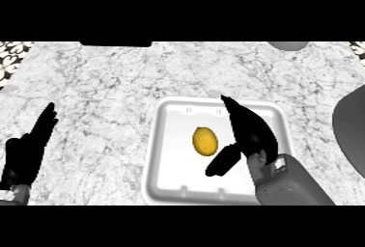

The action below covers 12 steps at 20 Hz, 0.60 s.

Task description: Pick the lemon from the tray and place it in the pot

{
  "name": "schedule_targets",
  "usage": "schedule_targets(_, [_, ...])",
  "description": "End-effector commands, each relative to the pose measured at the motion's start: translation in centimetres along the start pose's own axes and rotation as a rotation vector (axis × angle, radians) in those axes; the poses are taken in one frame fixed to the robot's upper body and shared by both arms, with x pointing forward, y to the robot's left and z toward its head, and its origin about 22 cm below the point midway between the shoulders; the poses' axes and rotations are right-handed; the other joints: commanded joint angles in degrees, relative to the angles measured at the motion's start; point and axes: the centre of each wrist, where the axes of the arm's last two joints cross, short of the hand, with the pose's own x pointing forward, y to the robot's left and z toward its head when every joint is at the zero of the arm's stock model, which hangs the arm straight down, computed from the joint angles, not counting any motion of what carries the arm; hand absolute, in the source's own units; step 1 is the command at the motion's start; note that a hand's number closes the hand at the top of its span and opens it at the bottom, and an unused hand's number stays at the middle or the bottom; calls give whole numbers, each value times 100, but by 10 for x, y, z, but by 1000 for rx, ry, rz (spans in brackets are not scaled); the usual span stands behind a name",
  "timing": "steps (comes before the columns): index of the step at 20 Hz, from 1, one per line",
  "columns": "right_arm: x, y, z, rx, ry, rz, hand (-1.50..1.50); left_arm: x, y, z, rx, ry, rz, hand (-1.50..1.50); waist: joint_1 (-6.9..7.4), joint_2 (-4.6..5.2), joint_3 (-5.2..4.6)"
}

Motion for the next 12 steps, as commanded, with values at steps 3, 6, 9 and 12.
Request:
schedule_targets(3, [38, 11, -10, 123, 167, 93, -150, -3, 10, -1, 4, -1, -14, 0, -79, -17, 7])
schedule_targets(6, [48, 5, -28, 120, 203, 144, -150, 4, 9, -4, -1, 6, 5, 0, -65, -12, 6])
schedule_targets(9, [50, 13, -30, 129, 231, 183, -150, 4, -12, 3, 17, 6, 6, 0, -107, -27, 9])
schedule_targets(12, [55, 27, -38, 149, 244, 201, -150, -4, -10, 5, -9, 16, 0, 0, -107, -17, 8])
